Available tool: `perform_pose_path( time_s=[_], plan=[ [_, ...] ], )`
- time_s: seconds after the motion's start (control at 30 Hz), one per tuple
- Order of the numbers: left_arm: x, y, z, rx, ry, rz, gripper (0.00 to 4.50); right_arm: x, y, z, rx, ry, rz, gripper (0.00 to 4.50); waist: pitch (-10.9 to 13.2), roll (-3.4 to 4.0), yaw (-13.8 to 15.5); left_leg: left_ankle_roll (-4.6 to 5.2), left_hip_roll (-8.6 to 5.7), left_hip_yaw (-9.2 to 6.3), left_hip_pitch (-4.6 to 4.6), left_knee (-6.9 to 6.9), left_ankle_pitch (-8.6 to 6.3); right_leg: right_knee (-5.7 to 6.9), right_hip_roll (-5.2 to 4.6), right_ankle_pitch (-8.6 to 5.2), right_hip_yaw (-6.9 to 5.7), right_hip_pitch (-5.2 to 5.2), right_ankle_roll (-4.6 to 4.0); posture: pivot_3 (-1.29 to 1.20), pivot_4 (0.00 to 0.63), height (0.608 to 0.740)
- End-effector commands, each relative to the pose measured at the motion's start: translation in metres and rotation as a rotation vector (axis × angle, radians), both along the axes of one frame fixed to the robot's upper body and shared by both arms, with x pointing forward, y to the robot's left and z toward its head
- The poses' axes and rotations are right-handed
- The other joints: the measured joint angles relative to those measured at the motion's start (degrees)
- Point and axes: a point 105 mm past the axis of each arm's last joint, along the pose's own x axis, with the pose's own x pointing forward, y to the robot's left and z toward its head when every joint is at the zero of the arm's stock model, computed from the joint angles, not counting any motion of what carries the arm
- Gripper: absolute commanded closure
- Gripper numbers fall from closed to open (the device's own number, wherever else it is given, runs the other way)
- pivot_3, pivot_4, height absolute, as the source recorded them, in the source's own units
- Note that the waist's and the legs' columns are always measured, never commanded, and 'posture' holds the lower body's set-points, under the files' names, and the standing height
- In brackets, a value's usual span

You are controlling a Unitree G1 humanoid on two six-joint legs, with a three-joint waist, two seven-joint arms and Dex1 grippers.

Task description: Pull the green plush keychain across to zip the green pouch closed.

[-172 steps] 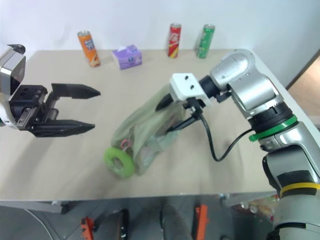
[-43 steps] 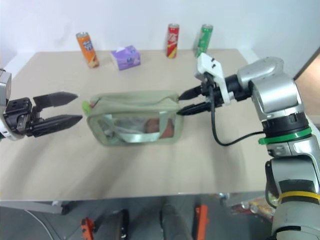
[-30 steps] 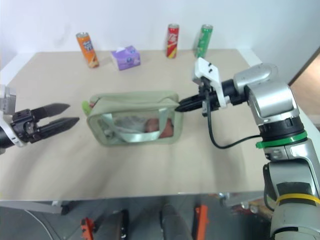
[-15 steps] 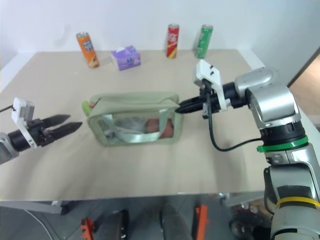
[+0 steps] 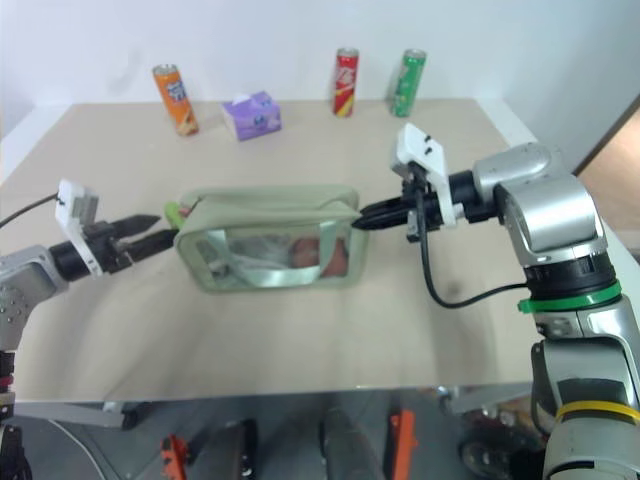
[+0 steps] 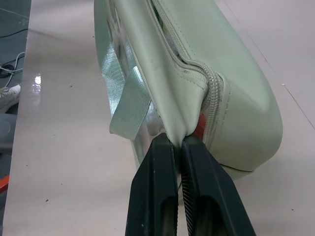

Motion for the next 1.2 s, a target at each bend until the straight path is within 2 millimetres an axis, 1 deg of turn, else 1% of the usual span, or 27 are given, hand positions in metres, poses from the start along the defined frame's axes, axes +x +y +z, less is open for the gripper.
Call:
perform_pose_path(
  time_s=[0.03, 0.1, 0.23, 0.27, 0.37, 0.4, 0.43, 0.47, 0.7, 0.73, 0.83, 0.93, 1.1, 1.13, 1.17, 1.2],
  plan=[
    [0.002, 0.001, 0.013, 0.009, -0.050, 0.011, 0.26, -0.004, 0.000, 0.013, 0.025, -0.047, 0.010, 4.50, 0.0, 0.00, 0.0, 0.00, 0.00, 0.00, 0.00, 0.00, 0.00, 0.00, 0.00, 0.00, 0.00, 0.00, 0.00, 0.00, 0.150, 0.740],
    [0.003, 0.001, 0.014, 0.009, -0.055, 0.010, 0.83, -0.004, 0.000, 0.013, 0.028, -0.048, 0.009, 4.50, 0.0, 0.00, 0.0, 0.00, 0.00, 0.00, 0.00, 0.00, 0.00, 0.00, 0.00, 0.00, 0.00, 0.00, 0.00, 0.00, 0.150, 0.740],
    [0.002, -0.001, 0.015, 0.013, -0.062, 0.001, 2.27, -0.004, 0.002, 0.013, 0.035, -0.048, 0.011, 4.50, 0.0, 0.00, 0.0, 0.00, 0.00, 0.00, 0.00, 0.00, 0.00, 0.00, 0.00, 0.00, 0.00, 0.00, 0.00, 0.00, 0.150, 0.740],
    [0.002, -0.003, 0.015, 0.015, -0.060, 0.000, 2.53, -0.004, 0.002, 0.012, 0.036, -0.048, 0.013, 4.50, 0.0, 0.00, 0.0, 0.00, 0.00, 0.00, 0.00, 0.00, 0.00, 0.00, 0.00, 0.00, 0.00, 0.00, 0.00, 0.00, 0.150, 0.740],
    [0.001, -0.003, 0.015, 0.017, -0.058, -0.005, 3.70, -0.004, 0.003, 0.012, 0.037, -0.049, 0.016, 4.50, 0.0, 0.00, 0.0, 0.00, 0.00, 0.00, 0.00, 0.00, 0.00, 0.00, 0.00, 0.00, 0.00, 0.00, 0.00, 0.00, 0.150, 0.740],
    [0.001, -0.004, 0.015, 0.018, -0.058, -0.011, 3.91, -0.003, 0.003, 0.012, 0.039, -0.048, 0.015, 4.50, 0.0, 0.00, 0.0, 0.00, 0.00, 0.00, 0.00, 0.00, 0.00, 0.00, 0.00, 0.00, 0.00, 0.00, 0.00, 0.00, 0.150, 0.740],
    [0.000, -0.004, 0.015, 0.018, -0.058, -0.015, 4.32, -0.003, 0.003, 0.012, 0.041, -0.048, 0.015, 4.50, 0.0, 0.00, 0.0, 0.00, 0.00, 0.00, 0.00, 0.00, 0.00, 0.00, 0.00, 0.00, 0.00, 0.00, 0.00, 0.00, 0.150, 0.740],
    [0.000, -0.004, 0.016, 0.019, -0.059, -0.018, 4.47, -0.003, 0.004, 0.012, 0.042, -0.049, 0.016, 4.50, 0.0, 0.00, 0.0, 0.00, 0.00, 0.00, 0.00, 0.00, 0.00, 0.00, 0.00, 0.01, 0.00, 0.00, 0.01, 0.00, 0.150, 0.740],
    [0.004, -0.003, 0.026, 0.026, -0.096, -0.005, 4.47, -0.004, 0.005, 0.011, 0.046, -0.048, 0.017, 4.50, 0.0, 0.00, 0.0, 0.00, 0.00, 0.00, 0.00, 0.00, 0.00, 0.00, 0.00, 0.01, 0.00, 0.00, 0.01, 0.00, 0.150, 0.740],
    [0.005, -0.001, 0.030, 0.029, -0.112, 0.005, 4.47, -0.004, 0.005, 0.010, 0.046, -0.047, 0.016, 4.50, 0.0, 0.00, 0.0, 0.00, 0.00, 0.00, 0.00, 0.00, 0.00, 0.00, 0.00, 0.01, 0.00, 0.00, 0.01, 0.00, 0.150, 0.740],
    [0.011, 0.004, 0.050, -0.010, -0.158, 0.041, 4.47, -0.004, 0.005, 0.010, 0.047, -0.047, 0.016, 4.50, 0.0, -0.02, 0.0, 0.00, 0.00, -0.02, 0.00, 0.01, 0.00, 0.00, 0.00, 0.02, -0.01, 0.01, 0.03, 0.00, 0.150, 0.740],
    [0.009, 0.002, 0.064, -0.038, -0.179, 0.019, 4.47, -0.004, 0.005, 0.010, 0.049, -0.049, 0.015, 4.50, 0.0, -0.01, -0.1, 0.00, 0.00, 0.00, 0.01, 0.01, 0.00, 0.00, 0.01, 0.11, 0.01, 0.01, 0.18, 0.00, 0.150, 0.740],
    [0.000, 0.001, 0.059, -0.014, -0.156, -0.033, 4.47, -0.003, 0.005, 0.011, 0.052, -0.051, 0.011, 4.50, 0.0, -0.02, -0.1, 0.00, 0.00, 0.00, 0.03, -0.04, 0.00, 0.00, 0.01, 0.13, 0.01, 0.00, 0.24, 0.00, 0.150, 0.740],
    [0.000, 0.001, 0.060, -0.008, -0.164, -0.026, 3.96, -0.003, 0.005, 0.011, 0.053, -0.050, 0.010, 4.50, 0.0, -0.02, -0.1, 0.00, 0.00, 0.00, 0.03, -0.06, 0.00, 0.00, 0.01, 0.13, 0.01, 0.00, 0.24, 0.00, 0.150, 0.740],
    [0.002, 0.002, 0.062, -0.007, -0.173, -0.009, 3.69, -0.003, 0.004, 0.010, 0.053, -0.049, 0.010, 4.50, 0.0, -0.04, -0.1, 0.00, 0.00, -0.01, 0.02, -0.05, 0.00, 0.00, 0.01, 0.13, 0.00, 0.00, 0.23, 0.00, 0.150, 0.740],
    [0.004, 0.003, 0.064, -0.010, -0.180, 0.002, 3.29, -0.004, 0.004, 0.010, 0.054, -0.049, 0.009, 4.50, 0.0, -0.04, -0.1, 0.00, 0.00, -0.03, 0.01, -0.04, 0.00, 0.00, 0.01, 0.13, -0.02, 0.00, 0.24, 0.00, 0.150, 0.740]
  ],
)
